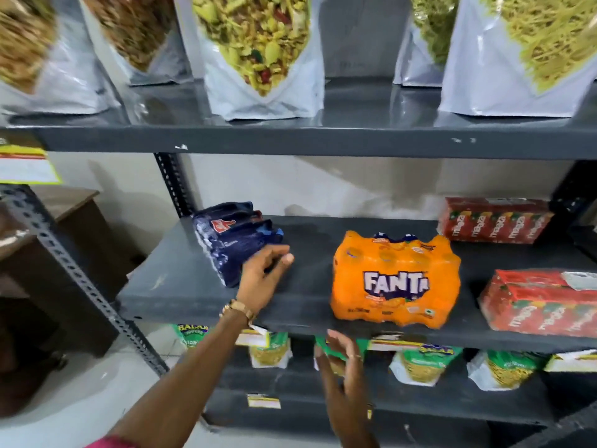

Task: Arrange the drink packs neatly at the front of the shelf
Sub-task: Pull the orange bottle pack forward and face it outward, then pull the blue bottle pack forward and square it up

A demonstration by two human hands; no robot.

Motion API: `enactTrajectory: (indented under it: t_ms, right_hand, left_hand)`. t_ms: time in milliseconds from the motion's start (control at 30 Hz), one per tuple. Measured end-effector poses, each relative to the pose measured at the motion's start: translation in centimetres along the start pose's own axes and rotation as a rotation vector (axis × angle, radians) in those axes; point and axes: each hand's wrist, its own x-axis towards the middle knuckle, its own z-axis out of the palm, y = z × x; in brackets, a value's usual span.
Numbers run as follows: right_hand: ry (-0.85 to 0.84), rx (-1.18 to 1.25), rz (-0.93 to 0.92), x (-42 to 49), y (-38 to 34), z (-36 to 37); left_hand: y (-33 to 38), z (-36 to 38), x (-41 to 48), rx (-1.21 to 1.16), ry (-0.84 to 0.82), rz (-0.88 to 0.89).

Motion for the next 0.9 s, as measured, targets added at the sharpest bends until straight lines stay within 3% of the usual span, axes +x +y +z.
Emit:
enactTrajectory:
  t_ms: [67,133,200,300,433,567,767,900]
  right_hand:
    - [-0.058,0.130,0.196,1.5,-1.0,5.7]
    - [-0.106,0.311,0.454,4.3,-3.0,11.2]
    - [-0.186,0.394,0.686,7.3,-4.5,15.4]
    - [-0.196,0.499,0.815,11.4,-5.2,19.9]
    - [-0.115,0.484,0.782,14.2,-5.8,23.1]
    - [0.153,0.284,0.725,14.4,-4.8,25.8]
    - [0.262,0.167,0.189,12.4,-3.4,26.8]
    - [0.207,0.100,-0.034,12.0,-2.9,26.7]
  left_hand:
    - [0.0,-5.1,3.7,0.124,0.151,0.051]
    - [-1.2,-9.9,7.8,0.372,0.218,-0.018]
    - [-3.0,-13.8,11.4,0.546,0.173,-0.285]
    - [-5.1,-17.2,15.5,0.420,0.012,-0.576]
    - [-6.2,-17.9,17.8,0.218,-0.152,-0.666]
    - [-7.0,-18.8,17.3,0.022,-0.110,-0.649]
    - [-10.2,-20.9,12.4,-0.427,0.138,-0.502]
    - [-11.2,-21.9,11.0,-0.213,0.181,-0.280]
